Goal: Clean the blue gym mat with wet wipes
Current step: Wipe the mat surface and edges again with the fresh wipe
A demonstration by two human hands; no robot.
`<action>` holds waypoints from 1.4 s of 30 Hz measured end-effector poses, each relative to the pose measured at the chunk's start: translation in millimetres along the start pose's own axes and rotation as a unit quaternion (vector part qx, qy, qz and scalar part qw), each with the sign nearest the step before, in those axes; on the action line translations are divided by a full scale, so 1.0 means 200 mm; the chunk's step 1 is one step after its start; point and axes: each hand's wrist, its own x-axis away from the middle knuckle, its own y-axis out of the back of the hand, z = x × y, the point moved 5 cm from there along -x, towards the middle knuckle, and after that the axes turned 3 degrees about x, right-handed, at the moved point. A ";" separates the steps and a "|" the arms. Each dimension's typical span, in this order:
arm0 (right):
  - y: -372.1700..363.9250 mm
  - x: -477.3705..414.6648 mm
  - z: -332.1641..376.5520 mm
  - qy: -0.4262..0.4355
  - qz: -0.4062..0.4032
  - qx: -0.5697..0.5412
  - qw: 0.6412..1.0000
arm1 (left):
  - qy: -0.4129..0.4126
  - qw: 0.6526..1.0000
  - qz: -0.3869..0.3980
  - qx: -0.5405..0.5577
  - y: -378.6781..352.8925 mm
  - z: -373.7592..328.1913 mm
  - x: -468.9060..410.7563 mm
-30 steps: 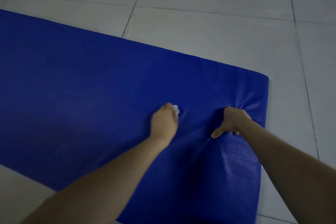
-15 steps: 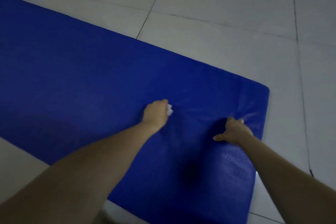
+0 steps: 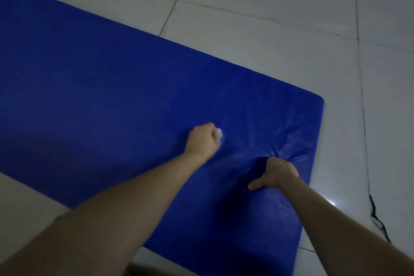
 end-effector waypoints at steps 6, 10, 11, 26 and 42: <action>0.01 0.01 0.04 0.026 -0.003 0.006 1.000 | -0.183 0.969 0.161 -0.032 -0.36 -0.25 0.26; 0.02 0.00 0.02 0.006 -0.001 0.017 1.000 | -0.206 0.966 0.134 -0.083 -0.20 -0.10 0.15; 0.02 0.00 0.02 0.009 -0.003 0.015 1.000 | -0.189 0.973 0.110 -0.073 -0.13 -0.03 0.11; 0.00 -0.02 0.01 0.016 -0.016 0.004 1.000 | -0.053 0.999 -0.007 -0.004 -0.06 0.08 0.26; -0.01 -0.03 -0.01 0.019 -0.030 -0.013 0.999 | -0.116 0.991 0.019 -0.059 0.27 0.38 0.09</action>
